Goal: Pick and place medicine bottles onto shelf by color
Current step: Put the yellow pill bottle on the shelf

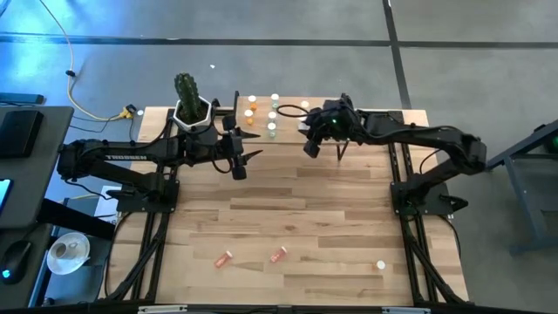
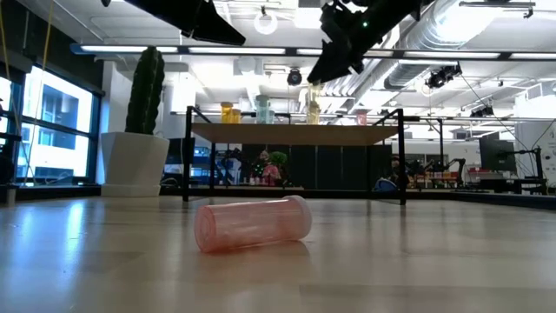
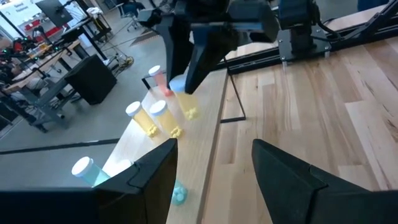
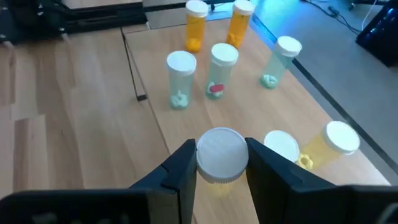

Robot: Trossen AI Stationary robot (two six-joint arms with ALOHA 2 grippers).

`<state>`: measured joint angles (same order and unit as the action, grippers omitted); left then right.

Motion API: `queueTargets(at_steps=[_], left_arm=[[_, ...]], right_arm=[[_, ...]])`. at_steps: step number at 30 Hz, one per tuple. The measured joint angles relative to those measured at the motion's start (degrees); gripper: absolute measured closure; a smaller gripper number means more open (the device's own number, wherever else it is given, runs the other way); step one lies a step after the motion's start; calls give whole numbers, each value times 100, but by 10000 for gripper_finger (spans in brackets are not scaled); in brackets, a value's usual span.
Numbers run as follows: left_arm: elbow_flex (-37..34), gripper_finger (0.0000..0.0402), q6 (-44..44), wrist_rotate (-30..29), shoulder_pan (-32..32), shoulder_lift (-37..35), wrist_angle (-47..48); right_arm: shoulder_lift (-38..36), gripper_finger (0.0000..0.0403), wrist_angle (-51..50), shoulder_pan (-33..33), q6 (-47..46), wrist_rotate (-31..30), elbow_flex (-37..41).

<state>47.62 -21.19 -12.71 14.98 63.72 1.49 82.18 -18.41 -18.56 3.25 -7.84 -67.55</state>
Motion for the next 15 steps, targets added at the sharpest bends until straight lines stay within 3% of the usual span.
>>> queueTargets(at_steps=[15], left_arm=[[0, 206, 15, 2, -2, 2, -5]], right_arm=[[408, 293, 59, -213, 4, 17, 0]])
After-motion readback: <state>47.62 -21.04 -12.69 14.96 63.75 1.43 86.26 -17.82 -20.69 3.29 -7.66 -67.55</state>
